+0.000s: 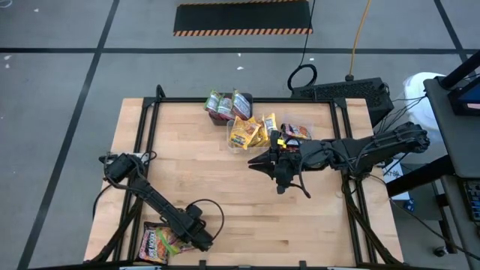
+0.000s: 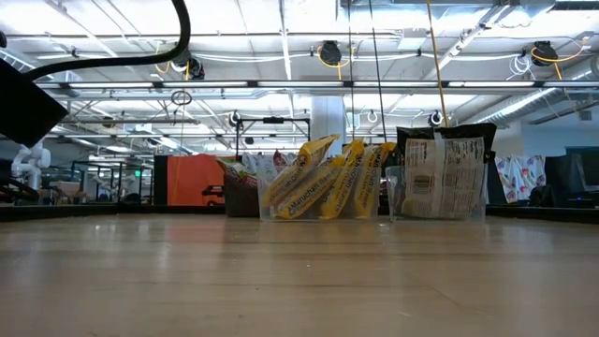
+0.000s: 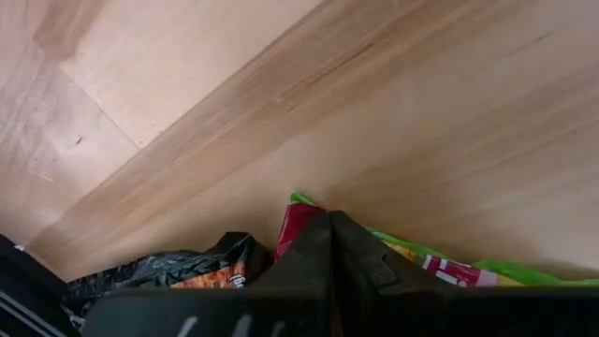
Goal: Sort Maruchan noodles
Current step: Put the green noodle pack into the black bin
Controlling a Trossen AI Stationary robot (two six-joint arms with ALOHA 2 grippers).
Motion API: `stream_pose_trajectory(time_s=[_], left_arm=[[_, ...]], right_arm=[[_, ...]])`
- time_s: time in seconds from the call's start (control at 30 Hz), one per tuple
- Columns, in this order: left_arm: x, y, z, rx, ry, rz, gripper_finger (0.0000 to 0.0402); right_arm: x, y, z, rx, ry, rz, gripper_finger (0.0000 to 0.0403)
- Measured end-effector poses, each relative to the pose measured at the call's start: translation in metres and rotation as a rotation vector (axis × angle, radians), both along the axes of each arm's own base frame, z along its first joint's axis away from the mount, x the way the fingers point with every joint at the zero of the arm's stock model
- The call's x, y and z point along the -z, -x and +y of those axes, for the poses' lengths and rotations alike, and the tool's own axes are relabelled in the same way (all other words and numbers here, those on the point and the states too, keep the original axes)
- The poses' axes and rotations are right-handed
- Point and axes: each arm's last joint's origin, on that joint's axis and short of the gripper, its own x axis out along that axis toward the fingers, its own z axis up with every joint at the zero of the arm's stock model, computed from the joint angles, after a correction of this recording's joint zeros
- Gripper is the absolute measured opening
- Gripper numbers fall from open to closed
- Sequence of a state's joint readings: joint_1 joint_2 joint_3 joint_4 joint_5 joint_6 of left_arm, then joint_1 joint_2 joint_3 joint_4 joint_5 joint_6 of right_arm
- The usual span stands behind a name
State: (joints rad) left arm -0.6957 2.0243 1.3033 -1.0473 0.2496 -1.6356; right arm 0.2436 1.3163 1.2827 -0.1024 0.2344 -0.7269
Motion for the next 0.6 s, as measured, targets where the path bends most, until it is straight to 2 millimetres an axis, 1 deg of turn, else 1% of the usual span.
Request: stream_pose_trajectory(time_s=[0.17,0.3,0.37,0.47,0.6], left_arm=[[0.000,-0.002,0.002,0.003,0.001,-0.002,0.0003],[-0.005,-0.003,0.005,0.006,-0.002,-0.029,0.0002],[-0.010,-0.003,0.009,0.009,-0.032,-0.062,0.0002],[-0.022,-0.007,0.016,0.010,-0.089,-0.157,0.0001],[-0.036,-0.009,0.023,0.005,-0.111,-0.230,0.0001]], right_arm=[[0.000,0.000,0.000,-0.002,0.020,0.000,0.0059],[0.001,0.000,-0.001,0.013,0.033,0.007,0.0059],[0.001,0.000,-0.002,0.061,0.067,0.009,0.0059],[0.002,0.001,-0.005,0.135,0.110,0.019,0.0059],[0.004,0.002,-0.007,0.194,0.136,0.047,0.0059]])
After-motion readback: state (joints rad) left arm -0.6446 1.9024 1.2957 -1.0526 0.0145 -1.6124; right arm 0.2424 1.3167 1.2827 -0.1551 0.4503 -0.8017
